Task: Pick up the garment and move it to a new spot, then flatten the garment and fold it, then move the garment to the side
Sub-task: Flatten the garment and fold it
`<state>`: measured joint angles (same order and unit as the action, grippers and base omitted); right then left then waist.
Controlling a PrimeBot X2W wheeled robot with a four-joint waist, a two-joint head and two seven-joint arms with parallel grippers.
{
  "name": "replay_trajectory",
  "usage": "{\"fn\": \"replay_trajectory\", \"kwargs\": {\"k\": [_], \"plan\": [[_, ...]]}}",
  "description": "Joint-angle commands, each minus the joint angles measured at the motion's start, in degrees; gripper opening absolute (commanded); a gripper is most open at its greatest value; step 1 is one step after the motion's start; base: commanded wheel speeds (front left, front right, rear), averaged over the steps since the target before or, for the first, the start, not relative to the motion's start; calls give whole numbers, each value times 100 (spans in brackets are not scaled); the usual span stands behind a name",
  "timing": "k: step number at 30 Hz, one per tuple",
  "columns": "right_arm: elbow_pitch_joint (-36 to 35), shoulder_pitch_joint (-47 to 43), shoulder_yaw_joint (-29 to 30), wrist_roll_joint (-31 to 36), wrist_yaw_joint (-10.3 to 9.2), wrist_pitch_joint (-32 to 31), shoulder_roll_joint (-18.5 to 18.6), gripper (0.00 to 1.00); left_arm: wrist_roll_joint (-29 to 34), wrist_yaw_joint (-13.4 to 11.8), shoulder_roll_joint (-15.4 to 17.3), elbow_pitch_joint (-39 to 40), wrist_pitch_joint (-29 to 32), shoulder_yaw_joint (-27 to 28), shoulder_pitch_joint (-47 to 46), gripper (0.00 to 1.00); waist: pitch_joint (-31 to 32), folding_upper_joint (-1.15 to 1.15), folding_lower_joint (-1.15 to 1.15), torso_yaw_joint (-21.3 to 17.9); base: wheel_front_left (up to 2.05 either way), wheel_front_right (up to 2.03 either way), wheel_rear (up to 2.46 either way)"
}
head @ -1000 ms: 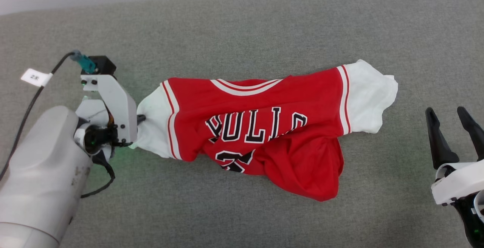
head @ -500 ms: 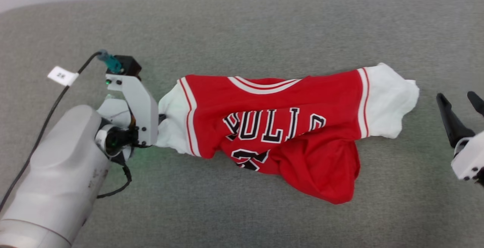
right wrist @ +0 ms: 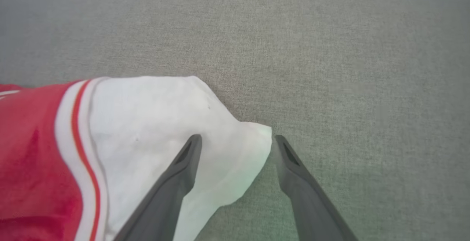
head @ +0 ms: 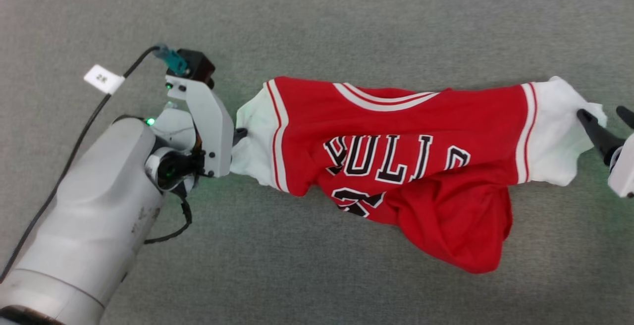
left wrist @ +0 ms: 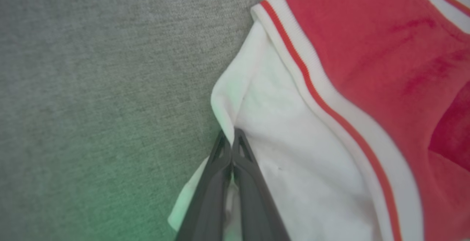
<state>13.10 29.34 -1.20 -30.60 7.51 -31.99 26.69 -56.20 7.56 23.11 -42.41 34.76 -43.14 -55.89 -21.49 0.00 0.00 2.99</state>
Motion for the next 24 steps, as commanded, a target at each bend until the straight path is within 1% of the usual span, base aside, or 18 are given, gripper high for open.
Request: {"fn": "replay_trajectory", "kwargs": {"k": [1,2,3,4,6,8,9,13,14,15,19,24], "plan": [[17,73,-17,-16,-4,-18,14,100,-5,-15,-77,-86,19,-101,136,0,-112,0,0,105,0,0,0],[202,209,-51,-3,-4,-72,76,100,-50,-17,-82,-95,-10,-161,94,0,-170,0,0,158,0,0,0],[202,209,-51,-3,-4,-72,76,100,-50,-17,-82,-95,-10,-161,94,0,-170,0,0,158,0,0,0],[412,348,-86,-51,-4,-174,81,100,-80,-21,-90,-121,-48,-220,56,0,-217,0,0,202,0,0,0],[617,493,-131,-67,-4,-297,139,100,-107,-22,-92,-143,-62,-281,19,0,-262,0,0,242,0,0,0],[886,605,-116,-105,-5,-453,128,100,-149,-31,-99,-172,-90,-334,-15,0,-298,0,0,272,0,0,0],[886,605,-116,-105,-5,-453,128,100,-149,-31,-99,-172,-90,-334,-15,0,-298,0,0,272,0,0,0],[1386,700,-209,-150,-5,-884,22,100,-247,-37,-125,-235,-129,-434,-74,0,-325,0,0,310,0,0,0],[1484,692,-250,-143,-5,-1025,20,45,-267,-37,-128,-251,-140,-463,-83,0,-325,0,0,317,0,0,0],[1564,705,-288,-154,-5,-1139,40,0,-282,-42,-127,-266,-146,-486,-90,0,-324,0,0,321,0,0,0],[1675,793,-299,-212,-5,-1346,20,0,-390,-43,-119,-343,-186,-578,-117,0,-271,0,0,323,0,0,0],[1576,975,-107,-327,-3,-1250,-52,0,-513,-40,-74,-374,-226,-664,-245,0,-134,0,0,291,0,0,0]]}}
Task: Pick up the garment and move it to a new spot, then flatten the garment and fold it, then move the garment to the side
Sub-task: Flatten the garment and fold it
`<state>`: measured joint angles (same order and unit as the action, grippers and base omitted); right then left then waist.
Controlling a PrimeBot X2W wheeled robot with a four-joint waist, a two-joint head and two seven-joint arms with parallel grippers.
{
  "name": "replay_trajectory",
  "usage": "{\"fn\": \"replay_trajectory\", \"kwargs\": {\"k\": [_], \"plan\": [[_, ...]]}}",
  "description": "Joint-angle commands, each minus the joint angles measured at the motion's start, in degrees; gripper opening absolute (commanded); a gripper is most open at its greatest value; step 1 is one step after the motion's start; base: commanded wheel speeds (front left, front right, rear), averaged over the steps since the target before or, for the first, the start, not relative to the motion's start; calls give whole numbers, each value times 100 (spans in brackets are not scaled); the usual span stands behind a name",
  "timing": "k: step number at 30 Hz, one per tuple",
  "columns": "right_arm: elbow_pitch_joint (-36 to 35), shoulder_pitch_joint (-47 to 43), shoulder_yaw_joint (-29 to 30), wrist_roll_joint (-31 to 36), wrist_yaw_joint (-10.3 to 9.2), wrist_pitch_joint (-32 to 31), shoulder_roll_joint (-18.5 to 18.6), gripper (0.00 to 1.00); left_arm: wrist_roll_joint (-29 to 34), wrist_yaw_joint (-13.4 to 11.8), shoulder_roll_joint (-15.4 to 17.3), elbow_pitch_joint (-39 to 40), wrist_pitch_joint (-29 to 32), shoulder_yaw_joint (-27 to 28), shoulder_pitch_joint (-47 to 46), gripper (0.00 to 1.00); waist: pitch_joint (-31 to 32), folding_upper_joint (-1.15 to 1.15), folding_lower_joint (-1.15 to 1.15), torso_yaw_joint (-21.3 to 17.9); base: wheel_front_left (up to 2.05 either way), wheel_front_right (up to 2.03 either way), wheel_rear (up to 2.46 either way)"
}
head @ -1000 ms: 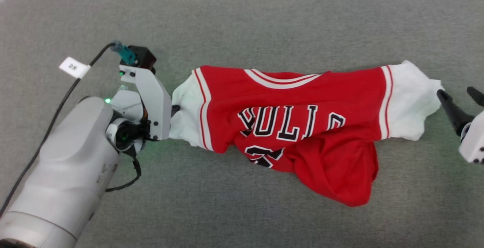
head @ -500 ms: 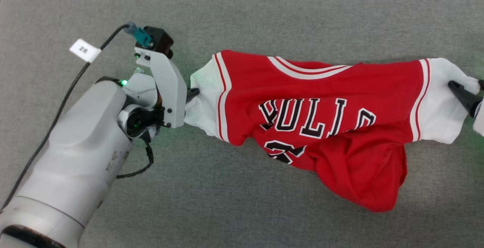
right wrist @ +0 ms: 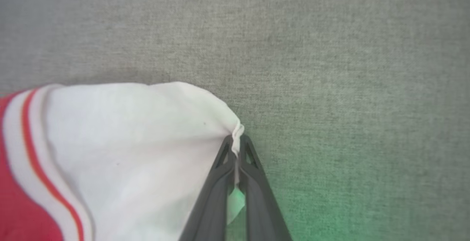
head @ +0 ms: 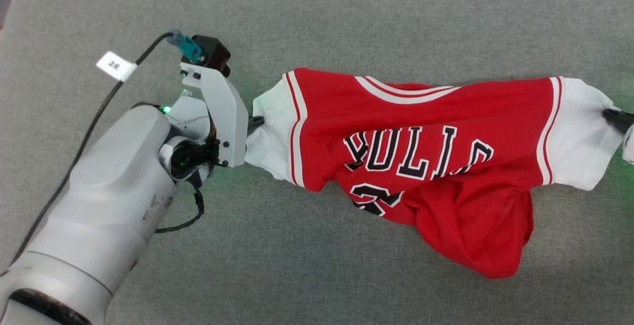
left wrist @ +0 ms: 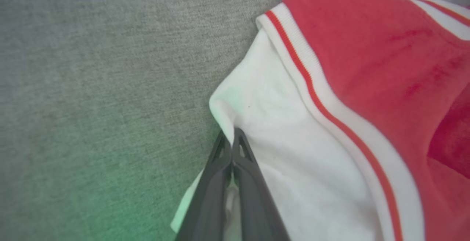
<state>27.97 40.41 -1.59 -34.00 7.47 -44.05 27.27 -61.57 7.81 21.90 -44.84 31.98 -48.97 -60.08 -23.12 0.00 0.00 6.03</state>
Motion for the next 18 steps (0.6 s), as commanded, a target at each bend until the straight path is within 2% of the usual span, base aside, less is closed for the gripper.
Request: {"fn": "replay_trajectory", "kwargs": {"k": [1,4,9,18], "plan": [[38,-66,-44,-71,4,-15,-121,0,12,-59,62,-125,43,-94,123,0,63,0,0,-21,0,0,0],[-114,159,80,-225,3,192,-128,0,-65,-51,110,-117,23,-96,-64,0,202,0,0,-56,0,0,0],[-253,412,102,-117,3,606,-239,0,-170,-39,116,-62,-52,-78,-436,0,547,0,0,-114,0,0,0],[-371,1191,-185,71,3,1312,-401,0,-223,-39,147,-72,-397,-33,-1206,0,1208,0,0,-233,0,0,0]]}}
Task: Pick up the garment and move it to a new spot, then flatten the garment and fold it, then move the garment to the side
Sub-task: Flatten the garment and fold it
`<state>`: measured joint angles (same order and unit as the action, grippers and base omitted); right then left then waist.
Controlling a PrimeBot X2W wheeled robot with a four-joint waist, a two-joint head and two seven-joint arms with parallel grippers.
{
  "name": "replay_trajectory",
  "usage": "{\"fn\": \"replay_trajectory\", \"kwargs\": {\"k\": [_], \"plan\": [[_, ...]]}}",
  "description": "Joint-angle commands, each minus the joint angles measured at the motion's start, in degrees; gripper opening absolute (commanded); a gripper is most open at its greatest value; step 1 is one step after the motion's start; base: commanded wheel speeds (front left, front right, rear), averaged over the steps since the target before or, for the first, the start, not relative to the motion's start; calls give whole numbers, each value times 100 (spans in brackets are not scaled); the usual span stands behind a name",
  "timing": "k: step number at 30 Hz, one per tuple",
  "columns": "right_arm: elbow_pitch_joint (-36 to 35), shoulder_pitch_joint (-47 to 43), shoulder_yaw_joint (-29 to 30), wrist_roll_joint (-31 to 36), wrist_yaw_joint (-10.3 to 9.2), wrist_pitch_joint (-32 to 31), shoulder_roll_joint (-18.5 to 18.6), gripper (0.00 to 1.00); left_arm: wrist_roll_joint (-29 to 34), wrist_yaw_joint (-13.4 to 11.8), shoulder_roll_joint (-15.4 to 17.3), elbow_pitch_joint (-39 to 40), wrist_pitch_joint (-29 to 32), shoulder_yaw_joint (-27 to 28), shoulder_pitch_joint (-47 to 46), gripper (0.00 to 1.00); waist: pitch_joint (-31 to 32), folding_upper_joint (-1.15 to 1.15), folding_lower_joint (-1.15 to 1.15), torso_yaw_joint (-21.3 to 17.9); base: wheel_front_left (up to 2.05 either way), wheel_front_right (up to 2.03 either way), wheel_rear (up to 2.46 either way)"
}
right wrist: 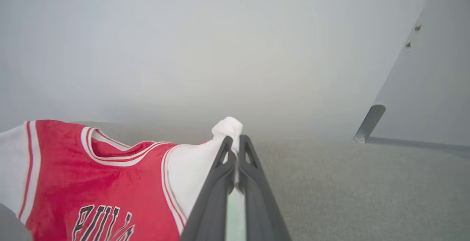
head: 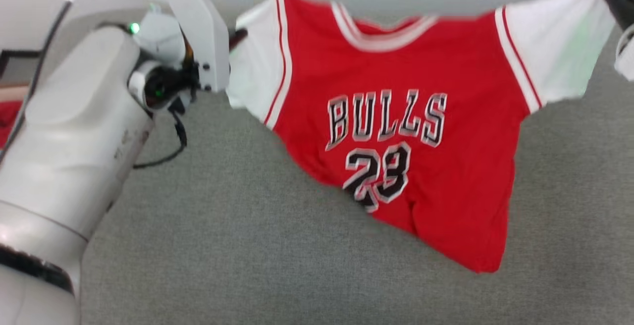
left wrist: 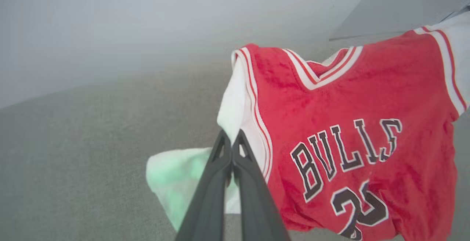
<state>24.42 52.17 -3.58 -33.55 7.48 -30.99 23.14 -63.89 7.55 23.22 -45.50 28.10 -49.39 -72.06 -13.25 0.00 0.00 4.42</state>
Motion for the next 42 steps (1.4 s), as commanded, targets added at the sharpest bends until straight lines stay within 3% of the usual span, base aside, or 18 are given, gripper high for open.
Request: {"fn": "replay_trajectory", "kwargs": {"k": [1,14,23,32,42], "plan": [[-16,108,-37,55,2,84,4,0,0,-13,2,-21,-50,27,-101,0,277,0,0,-79,0,0,0],[389,1390,-700,503,2,1303,-27,0,153,-13,-61,-427,-582,22,-1154,0,879,0,0,-121,0,0,0],[784,1946,-981,635,1,1996,32,0,200,-13,-15,-813,-1030,153,-1746,0,935,0,0,-113,0,0,0],[1107,2597,-1120,804,1,2578,137,0,291,-20,-31,-1087,-1580,312,-2384,0,320,0,0,-106,0,0,0],[1569,3644,-1190,1375,1,3567,49,0,494,-31,-91,-1219,-2259,430,-3301,0,-1042,0,0,-190,0,0,0]]}}
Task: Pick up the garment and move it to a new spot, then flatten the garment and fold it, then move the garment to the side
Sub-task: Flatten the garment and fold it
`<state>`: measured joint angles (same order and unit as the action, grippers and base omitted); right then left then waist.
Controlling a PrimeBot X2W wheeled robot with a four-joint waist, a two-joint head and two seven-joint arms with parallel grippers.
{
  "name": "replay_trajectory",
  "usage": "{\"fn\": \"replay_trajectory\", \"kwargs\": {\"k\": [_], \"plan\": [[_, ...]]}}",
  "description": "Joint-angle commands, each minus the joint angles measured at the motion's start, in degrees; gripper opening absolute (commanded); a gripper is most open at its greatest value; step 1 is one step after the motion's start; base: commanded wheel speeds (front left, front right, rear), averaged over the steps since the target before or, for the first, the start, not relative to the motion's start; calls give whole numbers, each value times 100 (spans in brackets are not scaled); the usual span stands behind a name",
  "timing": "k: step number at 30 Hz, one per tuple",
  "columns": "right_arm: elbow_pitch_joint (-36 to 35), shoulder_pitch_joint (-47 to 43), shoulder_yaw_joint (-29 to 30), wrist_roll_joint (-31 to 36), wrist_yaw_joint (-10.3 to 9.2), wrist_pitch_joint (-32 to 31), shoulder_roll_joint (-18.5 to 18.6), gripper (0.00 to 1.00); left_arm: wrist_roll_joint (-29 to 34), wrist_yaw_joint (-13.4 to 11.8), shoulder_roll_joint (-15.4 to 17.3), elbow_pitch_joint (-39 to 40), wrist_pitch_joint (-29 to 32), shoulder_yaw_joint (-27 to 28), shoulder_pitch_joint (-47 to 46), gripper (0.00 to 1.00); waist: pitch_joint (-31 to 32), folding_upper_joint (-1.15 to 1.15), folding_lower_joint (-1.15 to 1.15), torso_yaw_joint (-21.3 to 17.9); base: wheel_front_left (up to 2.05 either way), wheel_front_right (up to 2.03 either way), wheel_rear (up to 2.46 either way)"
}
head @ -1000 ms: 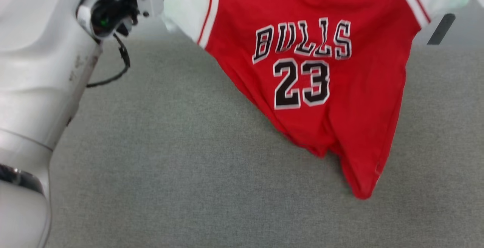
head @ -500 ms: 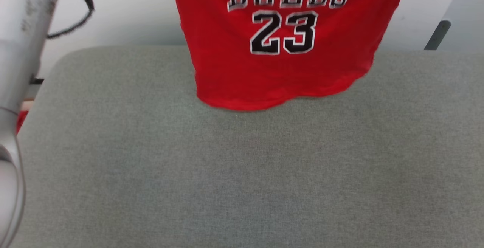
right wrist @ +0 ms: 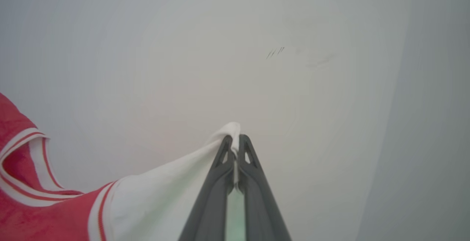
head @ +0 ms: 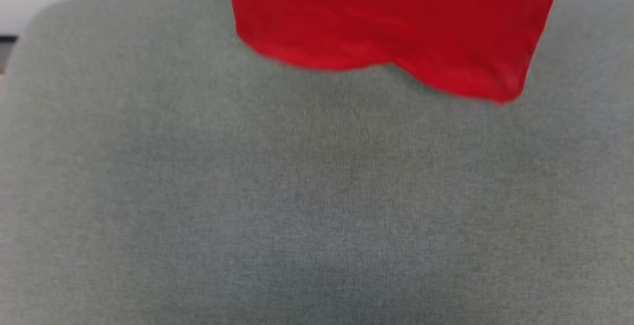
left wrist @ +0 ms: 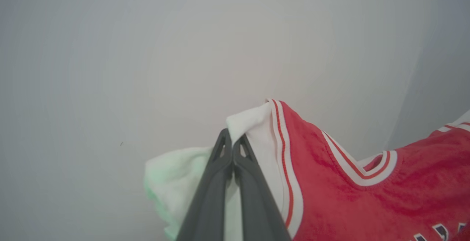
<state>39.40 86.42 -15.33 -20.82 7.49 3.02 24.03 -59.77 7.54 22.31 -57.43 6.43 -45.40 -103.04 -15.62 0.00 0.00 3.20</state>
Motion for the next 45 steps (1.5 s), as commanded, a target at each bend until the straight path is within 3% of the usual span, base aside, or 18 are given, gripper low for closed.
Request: {"fn": "replay_trajectory", "kwargs": {"k": [1,8,14,19,24,36,45], "plan": [[140,356,-10,227,0,308,-43,0,89,-48,2,-39,-192,66,-348,0,-973,0,0,-84,0,0,0],[546,1325,272,1049,-1,1081,-84,0,160,-106,-61,-145,-663,253,-1279,0,-1975,0,0,-120,0,0,0],[342,2125,888,2077,-1,1216,-136,0,99,-79,-123,-233,-1074,518,-2173,0,-3093,0,0,7,0,0,0],[-183,2223,1342,2697,-1,1211,-294,0,84,-26,-131,-307,-1540,574,-2494,0,-3810,0,0,145,0,0,0],[-219,2008,1471,2995,-1,1212,-491,0,-67,-3,-234,-408,-1782,567,-2261,0,-4136,0,0,306,0,0,0],[483,1523,802,2546,-2,1214,-524,0,-401,-1,-363,-261,-1622,58,-1179,0,-3975,0,0,567,0,0,0],[104,670,-168,1341,-2,1215,16,0,-934,-1,-3,544,-1209,-359,-42,0,-3141,0,0,671,0,0,0]]}}
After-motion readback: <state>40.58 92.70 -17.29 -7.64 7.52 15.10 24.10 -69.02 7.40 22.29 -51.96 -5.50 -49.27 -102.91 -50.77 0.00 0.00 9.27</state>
